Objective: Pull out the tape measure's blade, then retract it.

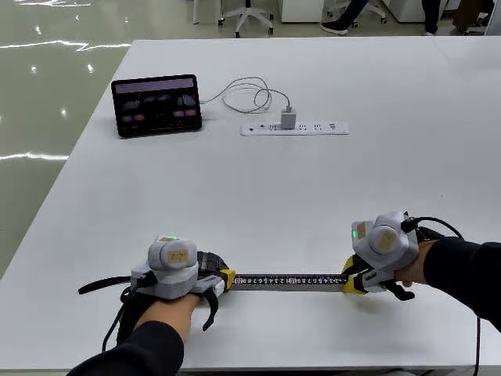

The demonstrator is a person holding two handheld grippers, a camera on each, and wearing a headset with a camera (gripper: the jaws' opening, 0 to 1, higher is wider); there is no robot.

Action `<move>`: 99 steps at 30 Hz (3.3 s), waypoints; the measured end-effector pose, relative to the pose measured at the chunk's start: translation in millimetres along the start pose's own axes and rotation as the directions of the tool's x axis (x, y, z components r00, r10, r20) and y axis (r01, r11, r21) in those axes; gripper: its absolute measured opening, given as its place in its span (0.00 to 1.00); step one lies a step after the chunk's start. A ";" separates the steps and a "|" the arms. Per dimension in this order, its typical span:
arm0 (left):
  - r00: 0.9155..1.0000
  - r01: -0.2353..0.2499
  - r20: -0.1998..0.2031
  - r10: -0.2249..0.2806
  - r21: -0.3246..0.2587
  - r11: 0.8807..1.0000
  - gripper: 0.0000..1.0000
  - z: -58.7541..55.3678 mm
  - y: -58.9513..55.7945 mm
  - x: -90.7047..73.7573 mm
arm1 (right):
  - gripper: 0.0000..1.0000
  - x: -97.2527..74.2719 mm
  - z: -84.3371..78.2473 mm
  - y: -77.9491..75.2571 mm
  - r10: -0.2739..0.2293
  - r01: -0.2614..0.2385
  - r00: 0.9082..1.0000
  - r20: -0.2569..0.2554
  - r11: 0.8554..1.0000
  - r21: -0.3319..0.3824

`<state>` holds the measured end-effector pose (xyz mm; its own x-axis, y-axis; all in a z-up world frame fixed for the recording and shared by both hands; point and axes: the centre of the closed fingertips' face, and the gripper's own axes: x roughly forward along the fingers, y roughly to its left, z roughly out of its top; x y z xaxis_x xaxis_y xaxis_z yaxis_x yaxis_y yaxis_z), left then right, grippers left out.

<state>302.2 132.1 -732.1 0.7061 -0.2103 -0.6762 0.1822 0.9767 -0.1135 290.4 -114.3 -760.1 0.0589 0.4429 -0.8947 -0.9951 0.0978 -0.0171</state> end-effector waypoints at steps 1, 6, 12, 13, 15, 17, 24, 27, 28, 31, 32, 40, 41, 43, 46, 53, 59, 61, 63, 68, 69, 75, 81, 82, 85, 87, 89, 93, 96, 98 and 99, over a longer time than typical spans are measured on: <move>1.000 0.000 0.000 0.000 0.000 1.000 0.60 0.0 0.1 0.1 | 0.12 0.2 0.3 0.0 0.000 0.000 1.000 0.000 1.000 0.001; 1.000 0.000 0.000 0.000 0.000 1.000 0.60 -0.2 0.3 0.2 | 0.12 1.9 2.9 0.0 -0.001 0.001 1.000 0.005 1.000 0.000; 1.000 0.001 0.000 -0.001 -0.001 1.000 0.60 -0.2 0.4 0.2 | 0.12 3.5 5.5 0.3 0.000 0.000 1.000 0.009 1.000 0.001; 1.000 0.001 0.000 -0.001 -0.002 1.000 0.60 -0.3 0.5 0.2 | 0.12 3.8 6.1 0.5 0.000 0.000 1.000 0.011 1.000 0.002; 1.000 0.002 0.001 -0.002 -0.003 1.000 0.60 -0.3 0.4 0.2 | 0.12 4.4 6.6 0.5 0.000 0.000 1.000 0.012 1.000 0.002; 1.000 0.003 0.004 -0.003 -0.006 1.000 0.60 -0.2 0.5 0.1 | 0.12 4.7 7.3 0.5 0.000 0.000 1.000 0.013 1.000 0.002; 1.000 0.007 0.006 -0.007 -0.007 1.000 0.60 -0.1 0.4 0.3 | 0.12 6.4 10.6 1.2 -0.001 0.001 1.000 0.018 1.000 -0.001; 1.000 0.007 0.005 -0.007 -0.007 1.000 0.60 -0.2 0.2 0.1 | 0.12 7.1 11.9 1.1 -0.001 0.001 1.000 0.022 1.000 0.000; 1.000 0.008 0.005 -0.007 -0.007 1.000 0.60 -0.3 0.2 0.0 | 0.12 7.6 12.3 1.0 -0.001 0.001 1.000 0.023 1.000 0.002; 1.000 0.007 0.005 -0.007 -0.007 1.000 0.60 -0.2 0.3 0.2 | 0.12 8.1 13.6 1.1 0.000 0.000 1.000 0.025 1.000 0.004; 1.000 0.008 0.004 -0.007 -0.007 1.000 0.60 -0.3 0.3 0.2 | 0.12 8.3 14.1 1.1 0.000 0.000 1.000 0.027 1.000 0.005; 1.000 0.008 0.004 -0.008 -0.006 1.000 0.60 -0.3 0.0 -0.1 | 0.12 10.0 17.6 1.3 -0.001 0.000 0.999 0.034 1.000 0.015; 1.000 0.008 0.004 -0.008 -0.006 1.000 0.60 -0.3 0.0 -0.1 | 0.12 10.3 18.1 1.3 -0.001 0.001 0.999 0.035 1.000 0.016; 1.000 0.008 0.003 -0.008 -0.006 1.000 0.60 -0.4 0.1 0.0 | 0.12 10.7 19.2 1.5 -0.002 0.002 0.999 0.038 1.000 0.017; 1.000 0.008 0.003 -0.008 -0.006 1.000 0.60 -0.4 0.1 0.0 | 0.12 11.3 20.6 2.2 -0.004 0.003 0.999 0.041 1.000 0.020; 1.000 0.008 0.003 -0.008 -0.007 1.000 0.60 -0.4 -0.1 -0.3 | 0.12 13.1 23.4 2.7 -0.005 0.003 0.999 0.047 1.000 0.023; 1.000 0.008 0.003 -0.008 -0.007 1.000 0.60 -0.4 -0.1 0.0 | 0.12 14.1 26.0 2.9 -0.005 0.003 0.999 0.052 1.000 0.025; 1.000 0.008 0.003 -0.008 -0.007 1.000 0.60 -0.5 -0.1 0.0 | 0.12 14.4 27.1 3.1 -0.005 0.003 0.999 0.054 1.000 0.027; 1.000 0.008 0.003 -0.008 -0.007 1.000 0.60 -0.4 -0.1 0.0 | 0.12 14.6 27.9 3.1 -0.006 0.005 0.998 0.055 1.000 0.028; 1.000 0.008 0.004 -0.008 -0.007 1.000 0.60 -0.5 -0.2 -0.1 | 0.12 15.2 29.5 3.2 -0.007 0.005 0.998 0.058 1.000 0.030; 1.000 0.008 0.004 -0.008 -0.007 1.000 0.60 -0.4 -0.1 0.0 | 0.12 15.3 29.9 3.3 -0.007 0.005 0.998 0.059 1.000 0.030; 1.000 0.008 0.004 -0.008 -0.008 1.000 0.60 -0.2 -0.2 -0.4 | 0.12 16.2 32.7 3.5 -0.009 0.006 0.998 0.065 0.999 0.035; 1.000 0.009 0.005 -0.009 -0.006 1.000 0.60 0.1 0.0 -0.2 | 0.11 17.5 35.2 3.6 -0.009 0.007 0.998 0.069 0.999 0.035; 1.000 0.009 0.005 -0.009 -0.006 1.000 0.60 0.1 0.1 -0.2 | 0.11 17.7 35.8 3.6 -0.009 0.007 0.997 0.070 0.999 0.038; 1.000 0.009 0.006 -0.009 -0.007 1.000 0.60 0.1 0.2 0.0 | 0.11 18.8 38.0 3.1 -0.011 0.007 0.997 0.081 0.999 0.054; 1.000 0.009 0.005 -0.009 -0.007 1.000 0.60 0.1 0.2 0.0 | 0.11 19.3 39.5 3.8 -0.013 0.008 0.996 0.083 0.999 0.053; 1.000 0.009 0.005 -0.008 -0.007 1.000 0.60 0.1 0.2 0.2 | 0.11 20.0 40.8 3.5 -0.014 0.010 0.996 0.085 0.998 0.056; 1.000 0.009 0.005 -0.009 -0.007 1.000 0.60 0.1 0.2 0.2 | 0.11 20.8 42.8 4.0 -0.017 0.011 0.996 0.092 0.998 0.057; 1.000 0.009 0.005 -0.009 -0.007 1.000 0.60 -0.1 0.0 0.2 | 0.12 21.7 43.9 4.0 -0.017 0.012 0.996 0.093 0.998 0.056; 1.000 0.009 0.006 -0.009 -0.007 1.000 0.60 0.0 -0.1 0.0 | 0.12 22.2 44.9 4.1 -0.017 0.012 0.996 0.093 0.998 0.055; 1.000 0.009 0.006 -0.009 -0.007 1.000 0.60 0.0 -0.1 -0.1 | 0.12 22.3 45.2 4.2 -0.017 0.012 0.996 0.093 0.998 0.054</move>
<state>302.2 132.1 -732.1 0.7084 -0.2190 -0.6710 0.1832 0.9751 -0.1248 291.2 -63.7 -759.9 0.0832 0.5218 -0.8490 -0.9885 0.1512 -0.0039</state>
